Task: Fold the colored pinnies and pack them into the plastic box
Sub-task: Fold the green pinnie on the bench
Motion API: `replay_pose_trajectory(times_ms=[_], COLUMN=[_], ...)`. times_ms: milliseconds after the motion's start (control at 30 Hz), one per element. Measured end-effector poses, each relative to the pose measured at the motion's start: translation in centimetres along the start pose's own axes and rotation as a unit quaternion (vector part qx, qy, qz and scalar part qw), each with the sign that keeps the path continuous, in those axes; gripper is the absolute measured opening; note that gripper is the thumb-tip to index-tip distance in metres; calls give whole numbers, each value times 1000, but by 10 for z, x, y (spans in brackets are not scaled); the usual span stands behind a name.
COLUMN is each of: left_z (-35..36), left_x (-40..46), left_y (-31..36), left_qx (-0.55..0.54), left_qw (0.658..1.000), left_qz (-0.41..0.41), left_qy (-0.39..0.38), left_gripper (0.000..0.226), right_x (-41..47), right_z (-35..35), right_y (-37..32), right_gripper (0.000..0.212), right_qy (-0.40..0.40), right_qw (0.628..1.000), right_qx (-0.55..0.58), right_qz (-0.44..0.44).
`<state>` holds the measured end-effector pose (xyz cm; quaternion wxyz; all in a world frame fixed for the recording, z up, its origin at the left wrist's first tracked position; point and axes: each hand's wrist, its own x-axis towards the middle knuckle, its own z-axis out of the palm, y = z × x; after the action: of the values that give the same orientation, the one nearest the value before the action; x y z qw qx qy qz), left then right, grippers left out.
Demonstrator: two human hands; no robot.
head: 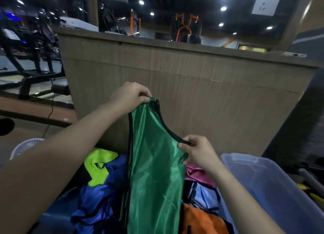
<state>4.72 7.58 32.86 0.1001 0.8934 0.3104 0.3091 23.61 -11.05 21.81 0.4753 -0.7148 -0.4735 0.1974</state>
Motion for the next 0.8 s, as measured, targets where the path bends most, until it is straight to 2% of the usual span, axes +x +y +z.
replay_pose_trajectory(times_ms=[300, 400, 800], left_z=[38, 47, 60], left_x=[48, 51, -31], left_y=[-23, -29, -35], left_qx=[-28, -35, -23], left_qw=[999, 999, 999], left_qz=[2, 15, 23], left_qy=[20, 15, 0], left_gripper=[9, 8, 8], right_x=[61, 70, 42], right_z=[9, 12, 32], right_y=[28, 35, 72], right_gripper=[15, 10, 7], right_qy=[47, 50, 44], right_qw=[999, 999, 993], right_qx=[21, 6, -109], right_qz=[-10, -3, -3])
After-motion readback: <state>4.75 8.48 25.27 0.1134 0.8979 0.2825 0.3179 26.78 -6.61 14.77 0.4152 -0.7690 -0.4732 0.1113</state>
